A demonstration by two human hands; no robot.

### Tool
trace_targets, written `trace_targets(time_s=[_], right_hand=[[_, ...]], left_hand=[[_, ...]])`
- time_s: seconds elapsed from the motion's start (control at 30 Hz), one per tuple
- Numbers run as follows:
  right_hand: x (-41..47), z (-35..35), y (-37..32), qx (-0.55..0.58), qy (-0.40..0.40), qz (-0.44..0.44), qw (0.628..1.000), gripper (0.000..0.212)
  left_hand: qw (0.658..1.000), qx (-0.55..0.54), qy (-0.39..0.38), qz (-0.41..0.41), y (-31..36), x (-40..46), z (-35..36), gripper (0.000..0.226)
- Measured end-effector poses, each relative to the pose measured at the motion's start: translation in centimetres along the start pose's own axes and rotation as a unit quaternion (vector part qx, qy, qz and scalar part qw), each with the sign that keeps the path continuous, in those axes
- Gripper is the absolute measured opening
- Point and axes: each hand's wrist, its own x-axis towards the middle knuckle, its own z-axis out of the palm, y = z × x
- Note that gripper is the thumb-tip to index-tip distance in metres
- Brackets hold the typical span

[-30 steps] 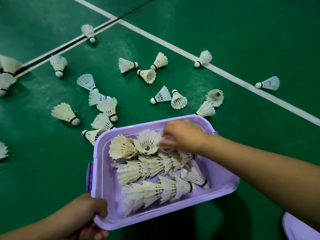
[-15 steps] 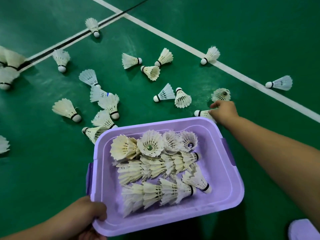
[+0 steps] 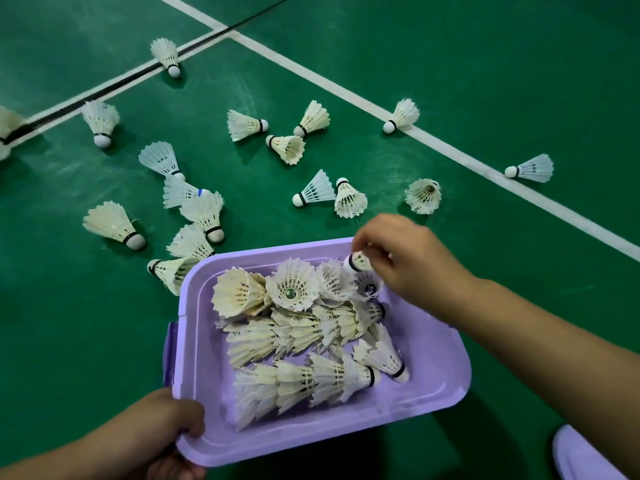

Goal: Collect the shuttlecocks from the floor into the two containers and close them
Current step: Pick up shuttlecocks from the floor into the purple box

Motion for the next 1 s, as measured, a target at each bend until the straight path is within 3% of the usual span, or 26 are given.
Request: trace_targets(time_s=[0.17, 0.27, 0.4, 0.5, 0.6, 0.67, 0.77, 0.83, 0.87, 0.93, 1.0], right_hand=[[0.1, 4.7, 1.1, -0.107, -0.206, 0.057, 0.971, 0.029], [0.4, 6.2, 0.6, -0.115, -0.236, 0.046, 0.964, 0.022], [0.7, 7.2, 0.4, -0.125, -0.235, 0.020, 0.964, 0.031], [0.2, 5.5, 0.6, -0.062, -0.161, 0.047, 0.984, 0.015], [-2.0, 1.6, 2.4, -0.060, 0.079, 0.087, 0.991, 0.025], [-4.2, -1.1, 5.5, -0.107, 0.149, 0.216, 0.959, 0.023], [-9.0, -3.8, 11.7, -0.211, 0.012, 0.492, 0.845, 0.041], [-12.6, -4.3, 14.0, -0.183, -0.067, 0.617, 0.762, 0.058], [-14.2, -4.2, 14.8, -0.154, -0.087, 0.650, 0.739, 0.065], [-16.8, -3.3, 15.8, -0.099, -0.113, 0.668, 0.729, 0.073], [-18.3, -2.3, 16.4, -0.085, -0.113, 0.656, 0.742, 0.071]], left_hand=[[0.999, 0.048, 0.008, -0.010, -0.1, 0.1, -0.7, 0.018], [0.997, 0.070, 0.002, -0.015, 0.1, 0.1, -0.9, 0.017], [0.998, 0.063, 0.002, -0.023, 0.1, 0.3, -0.9, 0.018], [0.997, 0.072, 0.010, -0.013, 0.6, 0.2, -0.5, 0.018], [0.992, 0.122, 0.018, 0.006, 1.2, 0.6, -0.2, 0.027], [0.989, 0.147, 0.030, 0.016, 1.6, 0.9, 0.2, 0.029], [0.984, 0.174, 0.020, 0.023, 2.3, 1.7, 1.9, 0.021], [0.981, 0.191, 0.011, 0.025, 2.8, 2.6, 3.2, 0.015], [0.980, 0.197, 0.013, 0.022, 3.1, 3.1, 3.8, 0.012], [0.977, 0.212, 0.014, 0.016, 3.5, 3.6, 4.9, 0.011], [0.974, 0.226, 0.012, 0.016, 3.6, 3.8, 5.8, 0.011]])
